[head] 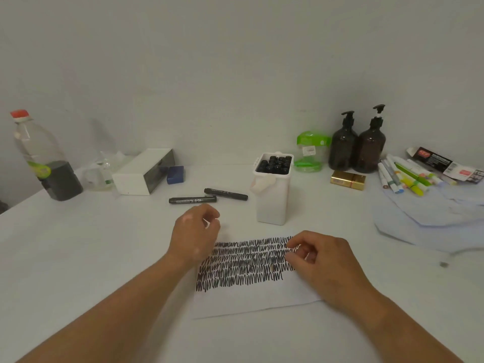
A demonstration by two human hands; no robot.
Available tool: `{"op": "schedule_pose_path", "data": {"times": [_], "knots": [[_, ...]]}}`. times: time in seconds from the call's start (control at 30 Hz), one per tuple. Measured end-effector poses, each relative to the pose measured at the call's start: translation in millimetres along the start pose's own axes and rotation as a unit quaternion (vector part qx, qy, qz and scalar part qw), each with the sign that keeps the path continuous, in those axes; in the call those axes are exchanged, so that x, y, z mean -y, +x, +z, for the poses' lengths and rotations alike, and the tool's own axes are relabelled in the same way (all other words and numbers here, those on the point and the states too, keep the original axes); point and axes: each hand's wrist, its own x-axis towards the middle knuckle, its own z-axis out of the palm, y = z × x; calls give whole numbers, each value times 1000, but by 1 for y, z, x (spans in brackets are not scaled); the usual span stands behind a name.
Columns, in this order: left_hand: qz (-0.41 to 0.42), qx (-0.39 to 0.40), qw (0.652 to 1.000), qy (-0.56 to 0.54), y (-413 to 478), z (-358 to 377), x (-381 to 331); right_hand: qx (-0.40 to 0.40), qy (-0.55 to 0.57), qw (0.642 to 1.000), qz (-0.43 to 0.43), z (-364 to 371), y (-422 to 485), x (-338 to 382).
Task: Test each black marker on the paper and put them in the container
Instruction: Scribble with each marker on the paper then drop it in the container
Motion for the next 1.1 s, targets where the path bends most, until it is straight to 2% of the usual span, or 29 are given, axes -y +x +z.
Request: {"op": "schedule_pose_path", "data": {"times": [0.07,0.2,0.37,0.5,0.63,0.73,0.8,0.87,0.93,1.0,1.1], "knots": [[10,60,990,125,30,0,9,-4,11,1000,-2,-1,1,-3],[-28,136,931,338,76,-7,24,0,14,1000,1,-1,2,-9],[-63,194,891,407,99,-1,28,1,11,1000,11,-1,5,-14],[-5,197,871,451,96,0,33,3,7,1000,10,-1,6,-14],[20,193,877,439,87,-7,34,7,5,1000,19,-2,5,-12],[10,161,921,355,80,-18,23,5,1,1000,18,-4,3,-9],[-13,118,970,213,71,-28,7,2,0,1000,18,-7,2,-7],[-56,96,994,12,53,-37,-9,0,3,1000,15,-9,2,-3],[-100,121,968,-198,26,-42,-23,4,14,1000,8,-10,0,1],[-129,151,912,-359,-2,-40,-32,30,41,999,-6,-10,-5,7],[-163,163,854,-466,-33,-26,-42,90,69,993,-27,-12,-10,16]]}}
